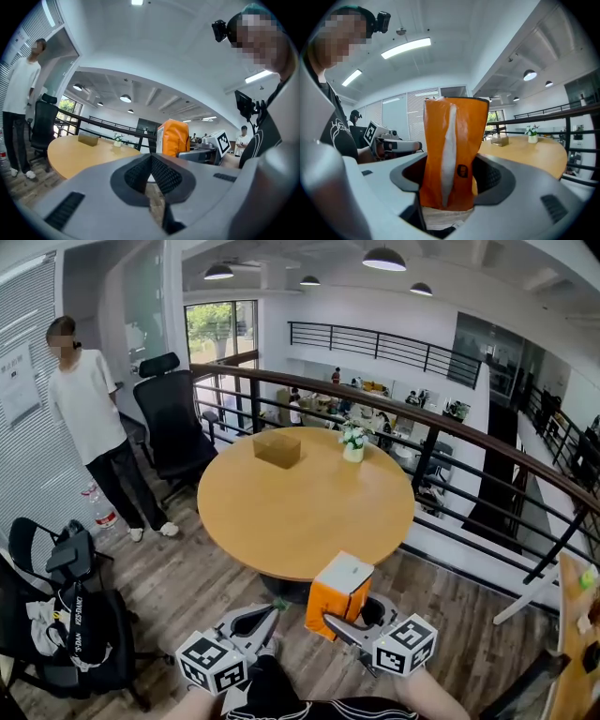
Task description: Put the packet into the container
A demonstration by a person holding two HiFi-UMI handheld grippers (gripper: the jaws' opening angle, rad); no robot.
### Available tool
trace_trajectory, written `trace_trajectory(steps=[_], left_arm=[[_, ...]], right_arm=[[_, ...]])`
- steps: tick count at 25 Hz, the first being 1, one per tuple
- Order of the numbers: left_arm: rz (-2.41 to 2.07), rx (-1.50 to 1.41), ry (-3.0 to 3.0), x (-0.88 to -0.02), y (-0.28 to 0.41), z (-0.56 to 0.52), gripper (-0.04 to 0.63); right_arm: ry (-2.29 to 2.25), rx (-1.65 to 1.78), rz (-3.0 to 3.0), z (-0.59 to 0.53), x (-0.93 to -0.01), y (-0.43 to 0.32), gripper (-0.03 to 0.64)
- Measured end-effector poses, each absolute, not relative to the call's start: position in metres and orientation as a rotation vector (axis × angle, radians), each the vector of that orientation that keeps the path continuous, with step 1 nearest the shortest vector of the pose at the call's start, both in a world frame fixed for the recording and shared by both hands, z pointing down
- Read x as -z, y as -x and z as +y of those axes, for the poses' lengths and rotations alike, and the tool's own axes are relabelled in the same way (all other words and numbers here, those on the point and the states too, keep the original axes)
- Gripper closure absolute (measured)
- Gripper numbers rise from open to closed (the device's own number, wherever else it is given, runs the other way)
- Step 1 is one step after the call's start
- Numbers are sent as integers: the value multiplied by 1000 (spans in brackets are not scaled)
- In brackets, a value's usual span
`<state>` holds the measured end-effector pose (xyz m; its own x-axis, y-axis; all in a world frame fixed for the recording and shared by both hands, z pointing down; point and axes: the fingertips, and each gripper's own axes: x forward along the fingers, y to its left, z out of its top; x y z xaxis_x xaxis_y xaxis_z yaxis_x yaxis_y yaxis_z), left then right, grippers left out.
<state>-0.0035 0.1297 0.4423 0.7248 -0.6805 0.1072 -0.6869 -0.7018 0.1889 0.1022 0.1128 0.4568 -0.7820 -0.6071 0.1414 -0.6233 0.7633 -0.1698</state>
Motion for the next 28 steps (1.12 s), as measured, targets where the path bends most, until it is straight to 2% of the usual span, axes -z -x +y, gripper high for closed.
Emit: trace_trajectory(steps=[17,28], left_arm=[[-1047,-59,-2704,-433,72,-69,591],[-967,-105,-2704,-436,90,-168,591]], right_arm=[[-1077,-353,-2779,-70,-436,-43,325],[-1154,-394,-2741,-170,-437,-23,325]])
